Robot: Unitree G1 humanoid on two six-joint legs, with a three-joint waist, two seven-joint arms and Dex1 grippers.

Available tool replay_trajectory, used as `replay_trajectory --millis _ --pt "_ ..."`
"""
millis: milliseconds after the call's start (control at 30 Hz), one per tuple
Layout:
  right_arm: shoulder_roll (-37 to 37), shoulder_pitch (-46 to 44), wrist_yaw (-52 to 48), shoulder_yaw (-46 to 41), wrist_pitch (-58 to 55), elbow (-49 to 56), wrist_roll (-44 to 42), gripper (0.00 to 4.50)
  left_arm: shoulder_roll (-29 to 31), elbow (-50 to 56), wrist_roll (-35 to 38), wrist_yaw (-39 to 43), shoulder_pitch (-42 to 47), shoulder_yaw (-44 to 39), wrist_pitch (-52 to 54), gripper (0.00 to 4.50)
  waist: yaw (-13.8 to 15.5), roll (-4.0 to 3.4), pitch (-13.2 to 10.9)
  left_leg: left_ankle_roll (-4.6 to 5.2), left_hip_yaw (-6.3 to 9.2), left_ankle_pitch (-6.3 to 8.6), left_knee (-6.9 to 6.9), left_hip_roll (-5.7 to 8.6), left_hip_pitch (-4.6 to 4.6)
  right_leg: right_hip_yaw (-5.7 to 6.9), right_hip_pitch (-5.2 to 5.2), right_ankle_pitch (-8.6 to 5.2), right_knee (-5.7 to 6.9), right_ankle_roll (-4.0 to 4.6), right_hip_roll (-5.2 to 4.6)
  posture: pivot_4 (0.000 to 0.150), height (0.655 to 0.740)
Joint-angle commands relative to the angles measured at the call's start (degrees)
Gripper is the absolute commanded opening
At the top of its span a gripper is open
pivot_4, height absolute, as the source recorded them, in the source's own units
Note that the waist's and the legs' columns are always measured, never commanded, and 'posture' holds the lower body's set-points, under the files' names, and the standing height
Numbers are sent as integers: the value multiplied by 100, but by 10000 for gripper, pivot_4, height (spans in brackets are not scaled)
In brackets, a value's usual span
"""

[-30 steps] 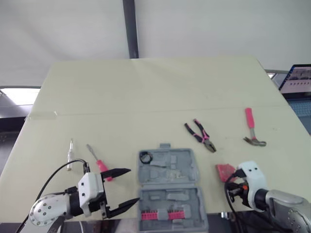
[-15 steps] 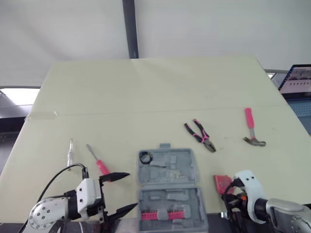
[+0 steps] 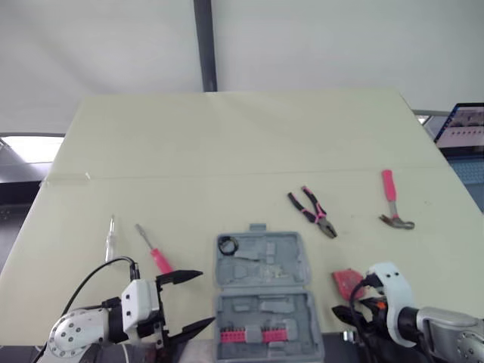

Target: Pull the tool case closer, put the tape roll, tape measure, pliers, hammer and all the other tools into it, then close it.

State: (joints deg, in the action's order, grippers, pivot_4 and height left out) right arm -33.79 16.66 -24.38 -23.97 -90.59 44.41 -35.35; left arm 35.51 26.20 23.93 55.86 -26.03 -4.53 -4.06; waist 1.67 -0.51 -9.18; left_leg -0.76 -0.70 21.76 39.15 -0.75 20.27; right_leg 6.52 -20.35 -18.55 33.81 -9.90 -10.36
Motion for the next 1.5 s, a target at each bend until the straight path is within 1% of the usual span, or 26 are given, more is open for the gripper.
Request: replay_trajectory --millis 33,133,167,267,367,500,567,633,733,867,1067,1333,1500 --pt "-277 216 -258 -395 -191 245 -199 44226 8 53 7 39 16 -14 -131 45000 -4 -6 -3 0 -1 0 0 0 0 0 -1 0 0 0 0 1500 7400" --pt "-789 451 -696 -678 -48 165 -351 44226 20 55 25 40 59 -36 -139 45000 -10 -8 -5 2 -2 1 0 1 1 -1 -1 0 -2 0 0 1500 7400" --pt "-1041 563 -933 -758 281 69 -342 44226 23 54 25 38 71 -44 -143 45000 -12 -8 -5 2 -2 1 -1 0 0 -1 0 0 -2 0 0 1500 7400" --pt "-1890 1011 -2015 -905 2119 -379 105 44226 19 49 4 24 105 -30 -148 45000 -15 -7 -6 4 -6 2 -2 1 -1 -3 1 0 -4 -1 0 1500 7400" --pt "-2405 1213 -2876 -867 3579 -998 523 44226 14 44 -7 13 113 -24 -156 45000 -17 2 -7 4 -9 2 -2 1 -4 -3 3 1 -6 -2 0 1500 7400" --pt "-2968 637 -3755 -390 5096 -2171 920 44226 5 71 -15 -31 114 -32 -147 45000 -30 4 -9 4 -10 2 0 0 -7 -3 7 2 -7 -4 0 1500 7400" --pt "-3024 213 -4050 49 6456 -2736 1399 44226 -2 126 -31 -42 86 9 -160 45000 -37 0 -10 4 -10 2 0 -1 -8 -2 6 2 -7 -4 1 1500 7400" --pt "-3019 -152 -4216 487 7545 -3238 1857 44226 -14 209 40 -39 43 37 -135 45000 -33 -1 -11 4 -9 2 0 -2 -7 -1 6 2 -7 -4 0 1500 7400" --pt "-3047 -486 -4706 881 8509 -3771 2050 44226 26 279 89 10 12 28 -147 45000 -20 -1 -13 3 -7 2 2 0 -5 3 6 2 -8 -4 -2 1500 7400" --pt "-3018 -857 -5220 1275 9367 -4296 2115 44226 90 331 145 97 11 -22 -178 45000 -37 -1 -13 3 -7 1 4 -2 -6 6 9 2 -10 -4 -2 1500 7400" --pt "-2928 -1381 -5597 1934 10038 -4802 2323 44226 213 339 181 241 -1 -85 -209 45000 -35 -3 -14 2 -6 1 5 -4 -6 9 11 2 -12 -4 -1 1500 7400" --pt "-2489 -1973 -5475 2614 10617 -5482 2763 44226 162 449 108 125 -122 -142 -201 45000 -35 -3 -14 2 -4 1 6 -4 -7 12 15 2 -15 -4 -1 1500 7400" --pt "-2357 -2267 -5403 2892 11077 -5939 3083 44226 145 535 73 40 -236 -195 -195 45000 -32 -4 -14 2 -3 1 6 -5 -6 13 15 2 -16 -4 0 1500 7400"
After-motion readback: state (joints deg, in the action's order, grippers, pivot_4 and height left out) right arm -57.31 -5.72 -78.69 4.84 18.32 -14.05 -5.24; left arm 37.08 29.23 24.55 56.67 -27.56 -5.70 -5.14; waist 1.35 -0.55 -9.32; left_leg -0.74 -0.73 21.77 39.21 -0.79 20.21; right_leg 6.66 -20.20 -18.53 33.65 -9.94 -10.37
